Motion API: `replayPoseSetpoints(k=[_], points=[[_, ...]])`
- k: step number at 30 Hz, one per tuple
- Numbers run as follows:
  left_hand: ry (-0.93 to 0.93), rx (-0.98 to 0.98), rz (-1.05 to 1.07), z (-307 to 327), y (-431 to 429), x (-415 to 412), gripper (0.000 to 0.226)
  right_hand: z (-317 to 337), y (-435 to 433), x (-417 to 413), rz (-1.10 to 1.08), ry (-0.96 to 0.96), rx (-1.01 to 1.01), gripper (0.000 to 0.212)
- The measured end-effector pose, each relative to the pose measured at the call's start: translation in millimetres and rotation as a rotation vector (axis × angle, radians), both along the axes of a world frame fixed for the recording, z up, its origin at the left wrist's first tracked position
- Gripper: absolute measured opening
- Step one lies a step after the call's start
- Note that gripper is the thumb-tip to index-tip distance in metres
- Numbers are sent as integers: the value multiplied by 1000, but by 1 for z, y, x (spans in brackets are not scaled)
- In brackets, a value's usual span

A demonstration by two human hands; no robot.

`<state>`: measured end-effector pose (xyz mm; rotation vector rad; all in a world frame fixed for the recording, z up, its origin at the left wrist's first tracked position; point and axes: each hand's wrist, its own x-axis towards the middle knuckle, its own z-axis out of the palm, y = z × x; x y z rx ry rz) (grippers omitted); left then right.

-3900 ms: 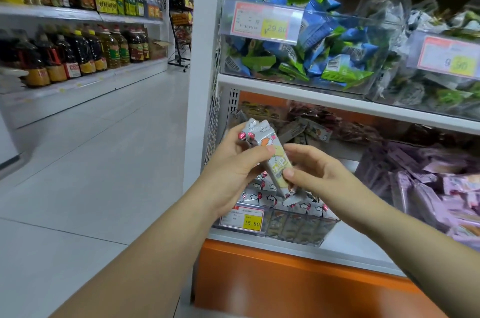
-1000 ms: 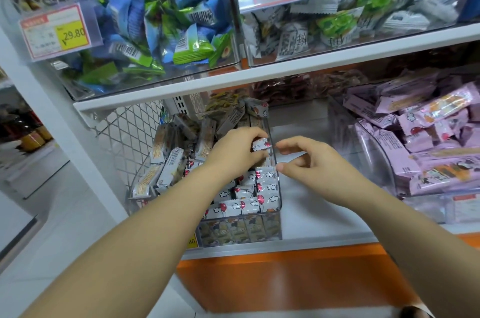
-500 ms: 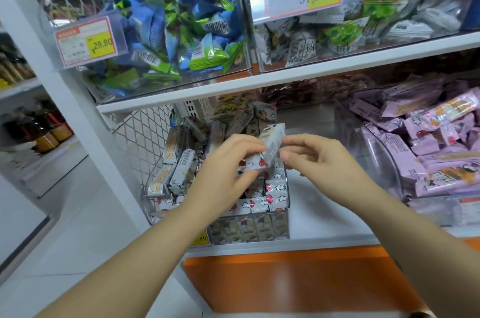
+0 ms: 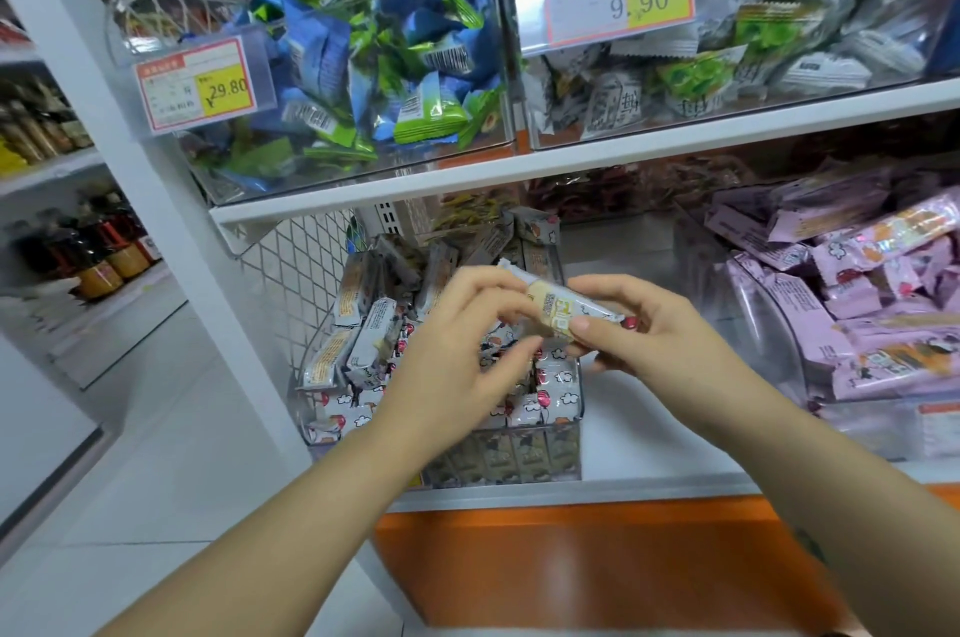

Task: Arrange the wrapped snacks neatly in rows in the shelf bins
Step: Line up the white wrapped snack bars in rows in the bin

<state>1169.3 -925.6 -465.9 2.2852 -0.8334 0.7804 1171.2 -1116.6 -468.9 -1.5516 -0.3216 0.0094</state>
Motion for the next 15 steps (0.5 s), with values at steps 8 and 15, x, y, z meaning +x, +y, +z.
replayPoseSetpoints(k=[8,15], points=[[520,-112,60,24,13,2,25,1,2,1,-9,-8,138,25],[448,-159,141,23,27,10,18,5,10,-2,-145,-181,84,25]])
